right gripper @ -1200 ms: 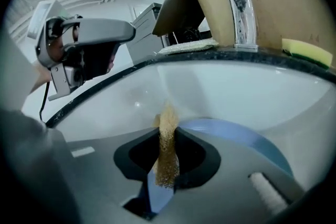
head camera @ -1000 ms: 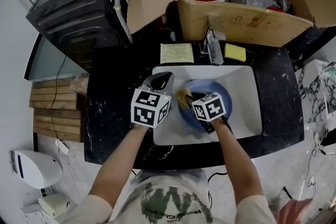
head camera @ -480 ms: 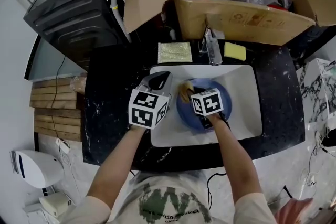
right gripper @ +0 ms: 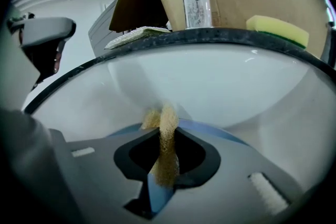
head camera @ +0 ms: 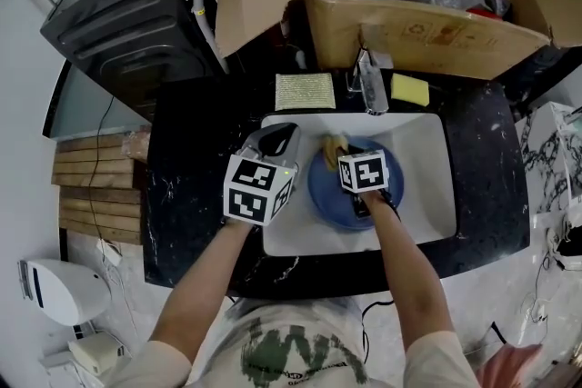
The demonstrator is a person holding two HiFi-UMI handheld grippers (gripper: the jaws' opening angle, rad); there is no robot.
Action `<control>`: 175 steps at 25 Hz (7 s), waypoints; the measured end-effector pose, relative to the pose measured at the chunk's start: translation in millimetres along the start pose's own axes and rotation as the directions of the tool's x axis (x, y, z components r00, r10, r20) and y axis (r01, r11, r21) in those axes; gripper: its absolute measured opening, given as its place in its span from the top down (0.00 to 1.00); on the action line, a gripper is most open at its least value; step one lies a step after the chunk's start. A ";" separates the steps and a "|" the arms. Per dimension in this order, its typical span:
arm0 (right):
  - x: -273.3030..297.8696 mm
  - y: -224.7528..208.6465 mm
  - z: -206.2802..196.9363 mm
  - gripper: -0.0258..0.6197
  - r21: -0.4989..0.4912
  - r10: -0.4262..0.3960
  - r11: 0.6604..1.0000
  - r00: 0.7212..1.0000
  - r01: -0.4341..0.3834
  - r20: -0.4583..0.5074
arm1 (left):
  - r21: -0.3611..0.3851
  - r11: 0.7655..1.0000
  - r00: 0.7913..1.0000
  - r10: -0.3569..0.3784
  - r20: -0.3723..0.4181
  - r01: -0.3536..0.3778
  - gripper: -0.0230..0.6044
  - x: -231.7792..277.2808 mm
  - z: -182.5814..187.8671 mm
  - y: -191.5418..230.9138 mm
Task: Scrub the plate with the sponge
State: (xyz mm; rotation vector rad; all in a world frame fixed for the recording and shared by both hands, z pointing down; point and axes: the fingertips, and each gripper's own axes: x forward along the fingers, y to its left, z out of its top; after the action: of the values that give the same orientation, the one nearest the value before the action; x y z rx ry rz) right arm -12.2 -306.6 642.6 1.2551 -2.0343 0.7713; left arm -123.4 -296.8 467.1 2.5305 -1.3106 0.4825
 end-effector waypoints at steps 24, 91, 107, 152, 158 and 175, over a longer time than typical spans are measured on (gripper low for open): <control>-38.4 -72.2 -13.2 0.85 -0.053 -0.237 0.971 0.967 0.233 -0.090 | 0.000 1.000 1.000 -0.022 -0.014 0.022 0.96 0.5 -7.5 -6.1; -43.3 60.2 -49.1 0.86 -0.086 0.192 0.970 0.935 -0.227 -0.299 | -0.056 0.991 0.993 0.119 -0.021 -0.120 0.96 -18.6 -21.1 -16.7; -58.2 7.7 -59.1 0.85 -0.131 0.098 0.980 0.939 -0.149 -0.331 | -0.056 0.991 0.993 0.117 -0.029 -0.118 0.96 -10.1 -21.4 -29.4; -92.4 -79.1 -55.9 0.85 -0.213 -0.045 0.976 0.936 -0.033 -0.348 | -0.076 0.983 0.986 0.164 -0.032 -0.166 0.96 -18.9 -26.7 -50.2; -96.8 -54.4 -40.1 0.85 -0.189 0.027 0.978 0.955 -0.087 -0.296 | -0.075 0.983 0.986 0.163 -0.033 -0.165 0.96 -20.6 -27.1 -52.3; -83.1 58.9 -25.5 0.85 -0.144 0.271 0.938 0.924 -0.317 -0.268 | -0.090 0.979 0.983 0.183 -0.035 -0.185 0.96 -37.2 -35.9 -41.6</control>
State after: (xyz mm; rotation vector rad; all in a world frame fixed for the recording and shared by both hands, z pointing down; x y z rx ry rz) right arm -31.2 -219.6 587.0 0.7183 -2.0579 0.8080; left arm -115.6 -232.6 482.1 2.3325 -1.5287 0.4778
